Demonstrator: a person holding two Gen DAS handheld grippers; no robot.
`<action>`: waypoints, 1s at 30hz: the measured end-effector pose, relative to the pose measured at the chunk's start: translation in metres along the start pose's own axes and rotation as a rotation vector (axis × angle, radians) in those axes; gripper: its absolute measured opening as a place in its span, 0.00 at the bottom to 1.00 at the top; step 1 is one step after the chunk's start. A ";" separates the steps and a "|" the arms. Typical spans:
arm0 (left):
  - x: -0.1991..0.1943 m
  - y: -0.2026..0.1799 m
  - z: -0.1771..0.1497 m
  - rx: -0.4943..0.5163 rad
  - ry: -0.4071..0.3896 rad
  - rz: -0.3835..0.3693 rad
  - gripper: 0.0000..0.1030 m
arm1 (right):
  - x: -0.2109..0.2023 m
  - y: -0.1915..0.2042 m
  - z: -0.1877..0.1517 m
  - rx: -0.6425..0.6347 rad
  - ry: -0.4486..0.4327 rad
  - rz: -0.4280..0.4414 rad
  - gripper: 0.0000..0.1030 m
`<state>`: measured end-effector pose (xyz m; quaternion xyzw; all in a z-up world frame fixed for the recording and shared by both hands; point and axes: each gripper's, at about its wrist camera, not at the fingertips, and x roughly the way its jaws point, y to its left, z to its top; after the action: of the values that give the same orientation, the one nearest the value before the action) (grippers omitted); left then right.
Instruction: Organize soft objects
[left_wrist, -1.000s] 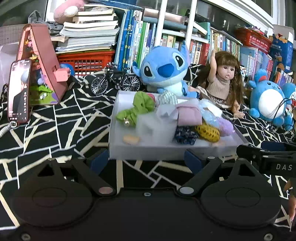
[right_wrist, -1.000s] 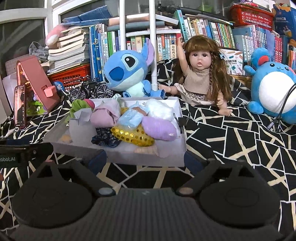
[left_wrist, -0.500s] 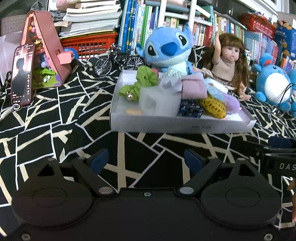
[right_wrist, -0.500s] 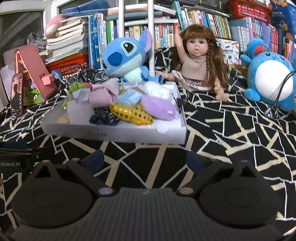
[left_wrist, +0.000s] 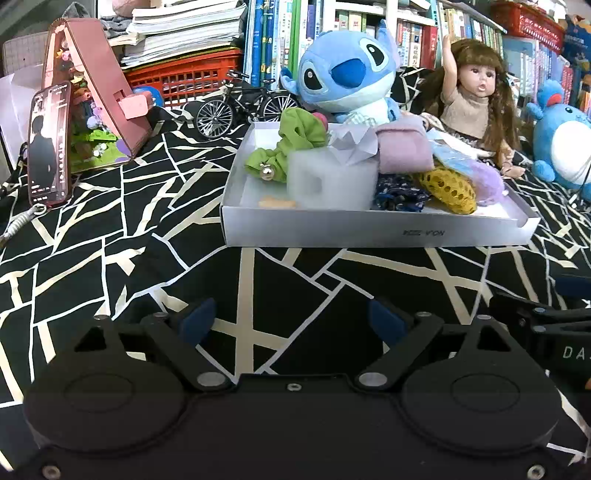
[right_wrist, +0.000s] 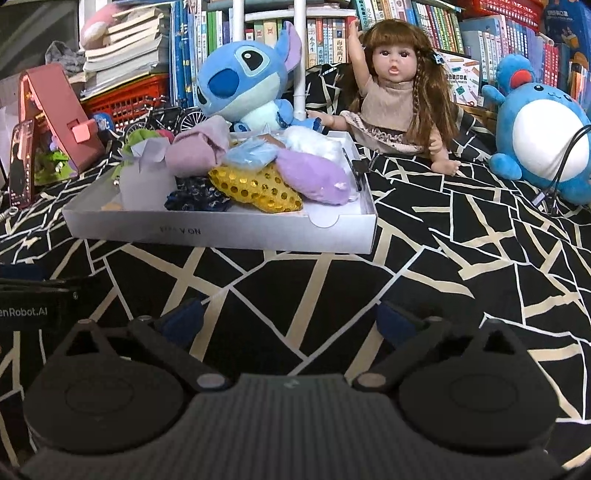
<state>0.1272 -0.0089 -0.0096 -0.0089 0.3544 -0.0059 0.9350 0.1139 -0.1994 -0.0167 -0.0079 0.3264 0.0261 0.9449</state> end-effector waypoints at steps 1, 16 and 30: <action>0.001 -0.001 0.000 0.001 -0.001 0.007 0.90 | 0.001 0.001 0.000 -0.006 0.001 -0.003 1.00; 0.006 -0.001 -0.005 -0.002 -0.029 0.026 0.99 | 0.005 0.005 -0.002 -0.030 0.004 -0.015 1.00; 0.007 -0.001 -0.005 -0.001 -0.023 0.025 1.00 | 0.005 0.005 -0.002 -0.032 0.004 -0.016 1.00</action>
<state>0.1294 -0.0103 -0.0180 -0.0049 0.3437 0.0061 0.9390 0.1164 -0.1945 -0.0216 -0.0256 0.3279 0.0234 0.9441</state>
